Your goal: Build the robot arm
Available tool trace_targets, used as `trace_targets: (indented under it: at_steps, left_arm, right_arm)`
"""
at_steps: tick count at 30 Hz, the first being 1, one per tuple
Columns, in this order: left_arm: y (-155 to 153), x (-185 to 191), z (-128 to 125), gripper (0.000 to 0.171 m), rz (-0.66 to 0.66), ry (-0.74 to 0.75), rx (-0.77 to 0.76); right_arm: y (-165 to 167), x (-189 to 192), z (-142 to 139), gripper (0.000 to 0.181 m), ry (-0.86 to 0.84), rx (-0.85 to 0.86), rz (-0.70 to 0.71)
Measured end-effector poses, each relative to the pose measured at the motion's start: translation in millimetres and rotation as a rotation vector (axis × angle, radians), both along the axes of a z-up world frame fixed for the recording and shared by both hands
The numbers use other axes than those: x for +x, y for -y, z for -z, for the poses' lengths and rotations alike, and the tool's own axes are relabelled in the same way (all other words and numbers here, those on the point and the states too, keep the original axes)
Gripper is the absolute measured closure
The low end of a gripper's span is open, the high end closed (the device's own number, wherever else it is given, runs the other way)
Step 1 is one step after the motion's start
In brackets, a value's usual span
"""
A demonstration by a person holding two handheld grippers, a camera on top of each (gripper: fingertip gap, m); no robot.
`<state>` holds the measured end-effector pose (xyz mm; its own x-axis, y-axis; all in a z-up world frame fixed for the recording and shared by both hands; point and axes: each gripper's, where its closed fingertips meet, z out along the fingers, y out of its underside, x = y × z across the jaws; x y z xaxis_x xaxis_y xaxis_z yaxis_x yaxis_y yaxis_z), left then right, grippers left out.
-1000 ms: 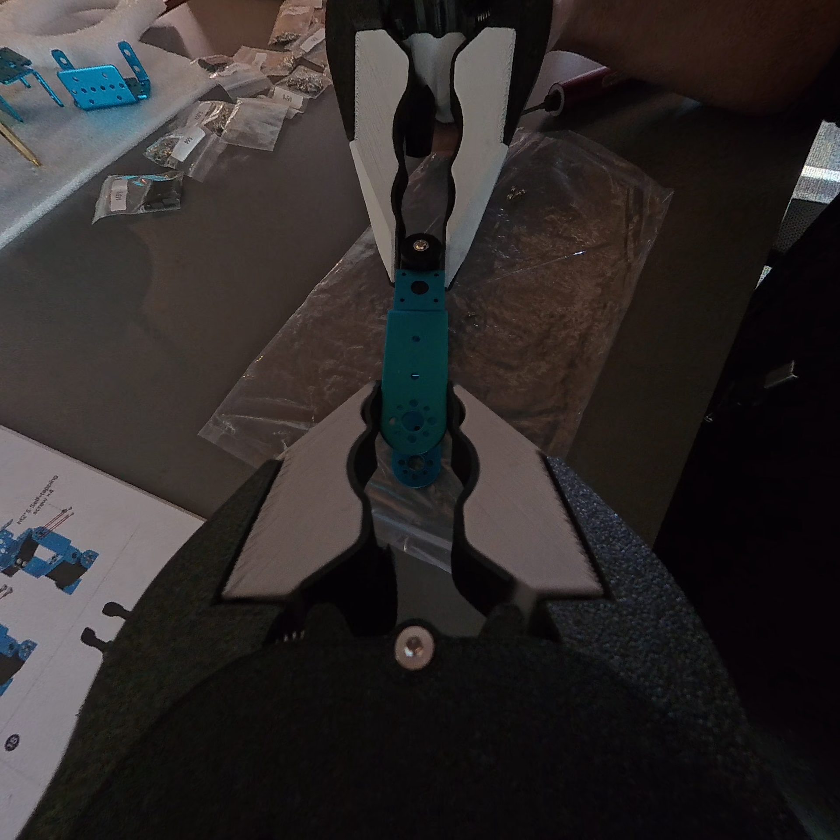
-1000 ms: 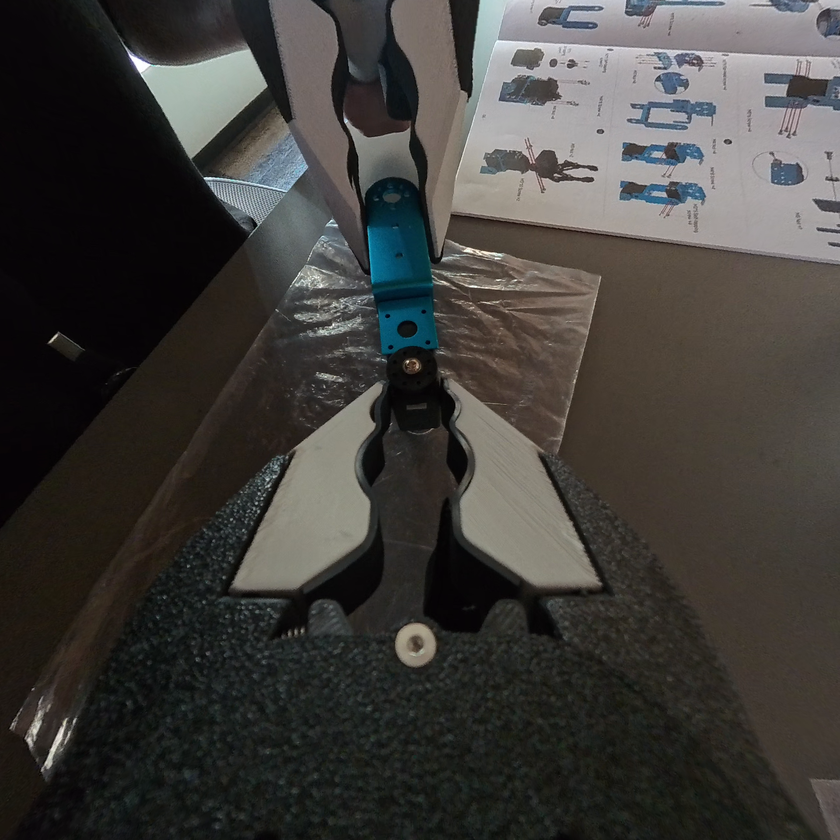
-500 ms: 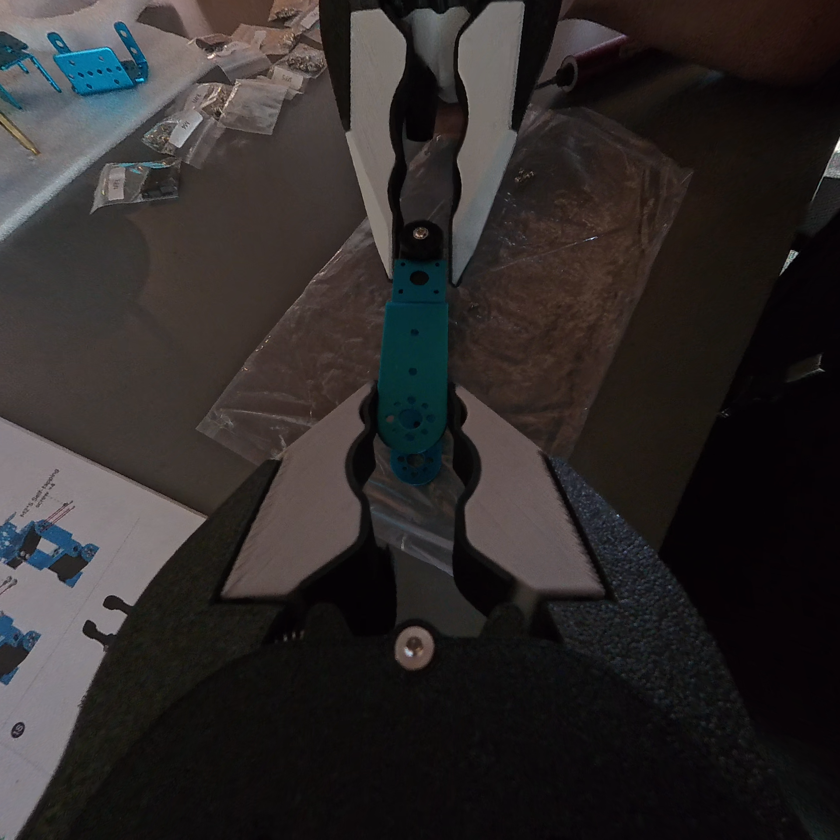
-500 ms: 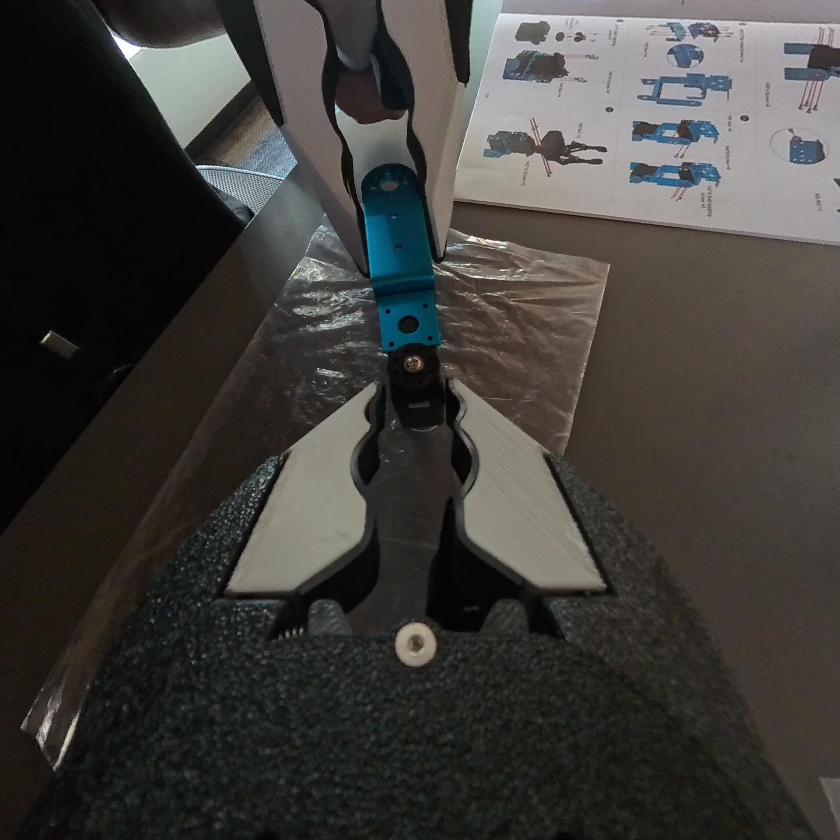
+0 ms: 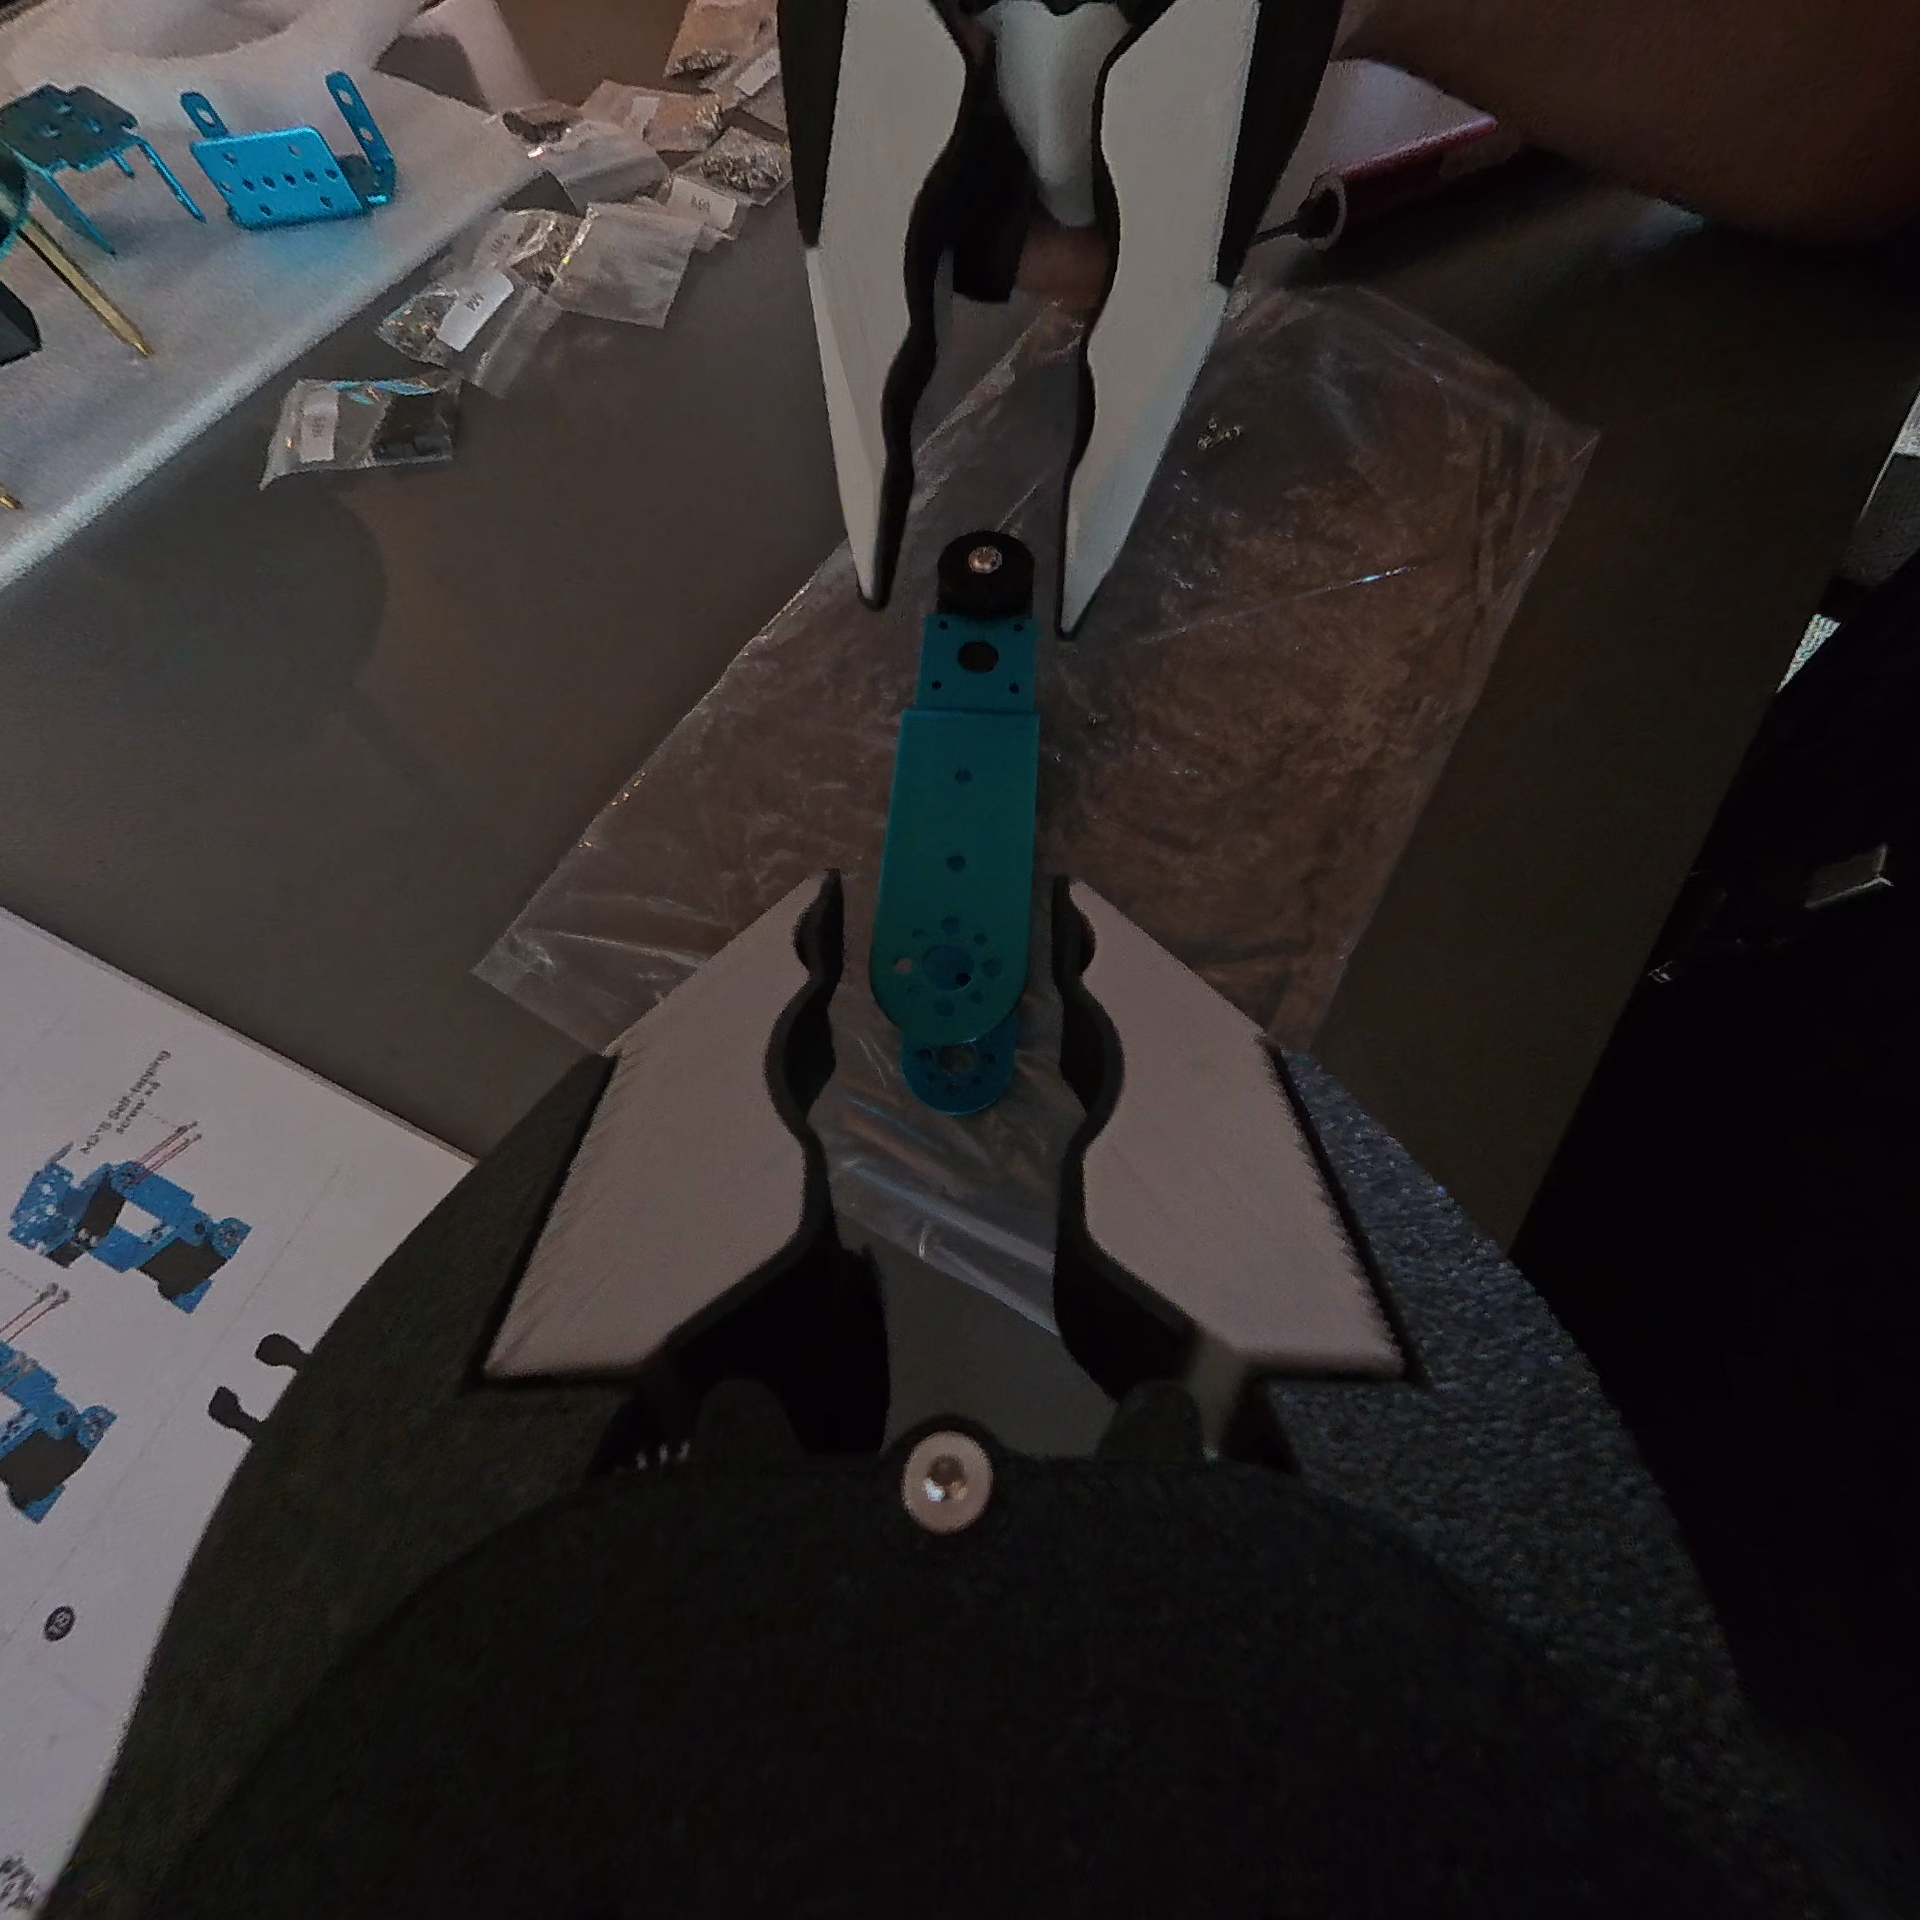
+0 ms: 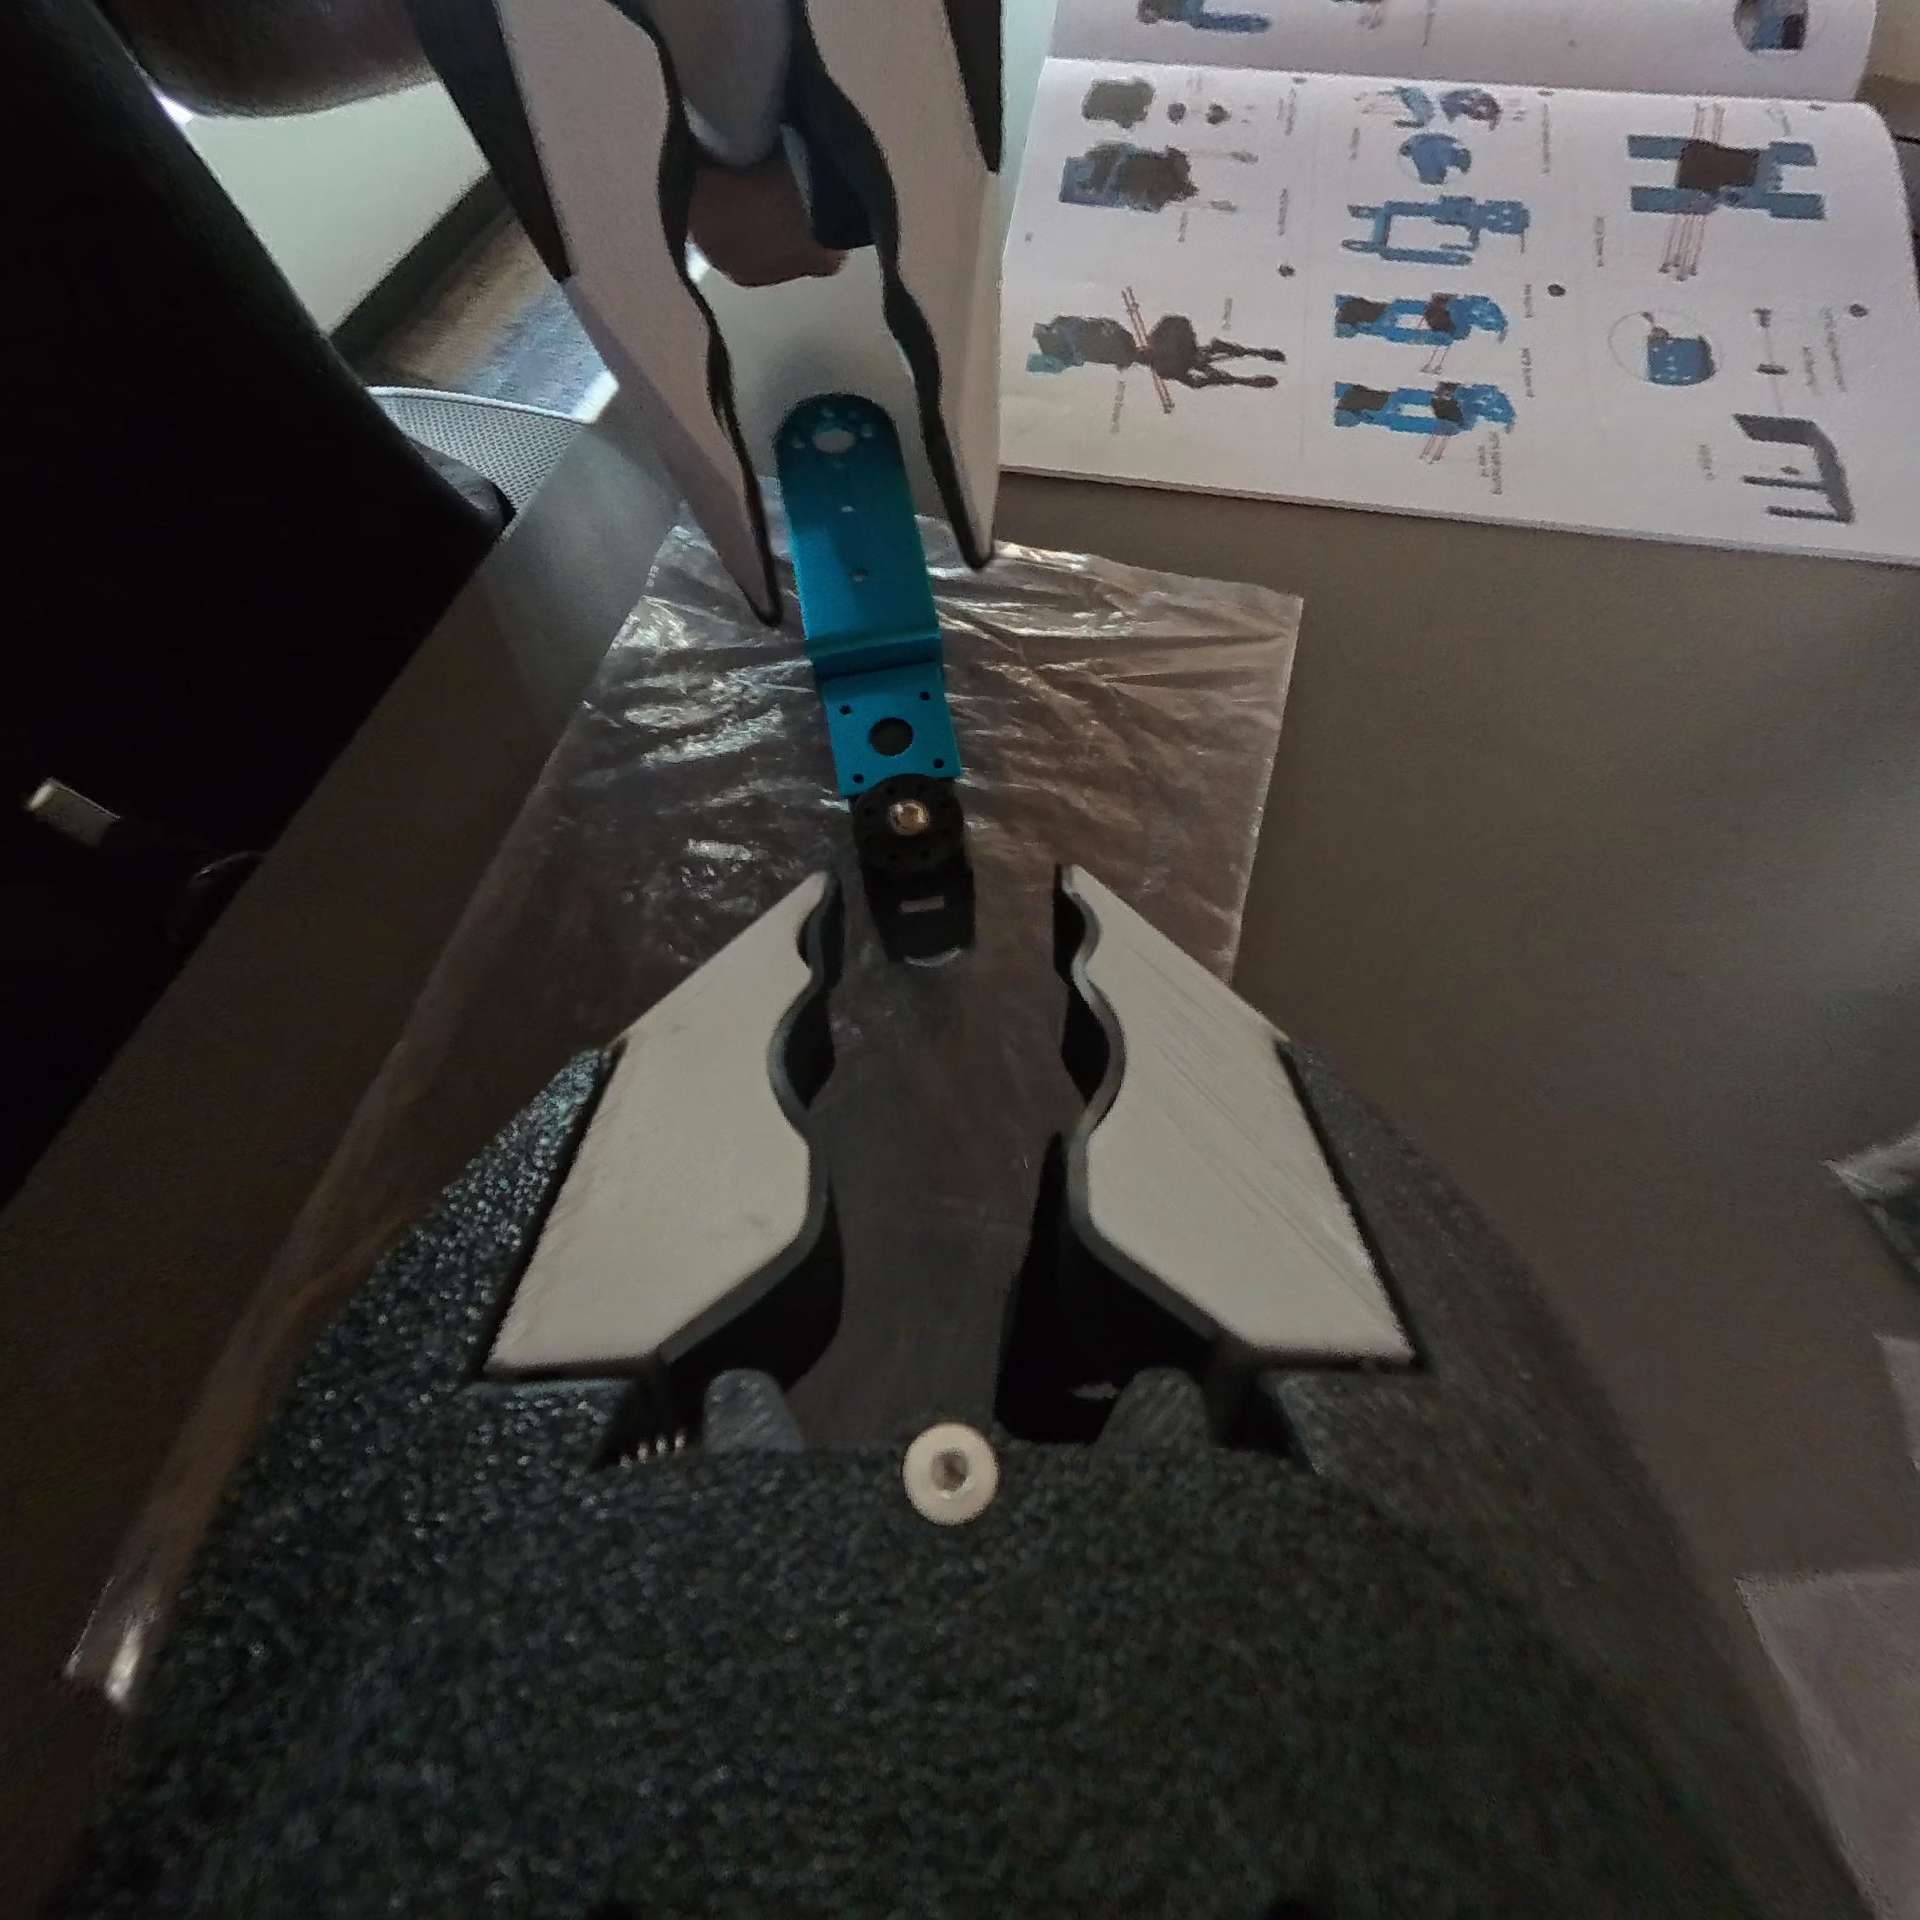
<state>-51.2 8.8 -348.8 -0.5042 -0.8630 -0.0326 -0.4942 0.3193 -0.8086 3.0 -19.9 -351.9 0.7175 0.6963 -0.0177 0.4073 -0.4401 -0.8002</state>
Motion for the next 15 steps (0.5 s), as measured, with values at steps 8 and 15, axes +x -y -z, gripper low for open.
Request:
trace_targets:
  at_steps: [8, 15]
  left_arm:
    - [-3, -6, -24, 0.117, 0.009, 0.054, -0.053]
    - [3, 5, -98, 0.118, 0.112, 0.225, -0.112]
  right_arm:
    - [103, 97, -50, 0.14, 0.135, -0.075, 0.468]
    - [246, 103, 0, 0.135, 0.085, -0.259, 0.941]
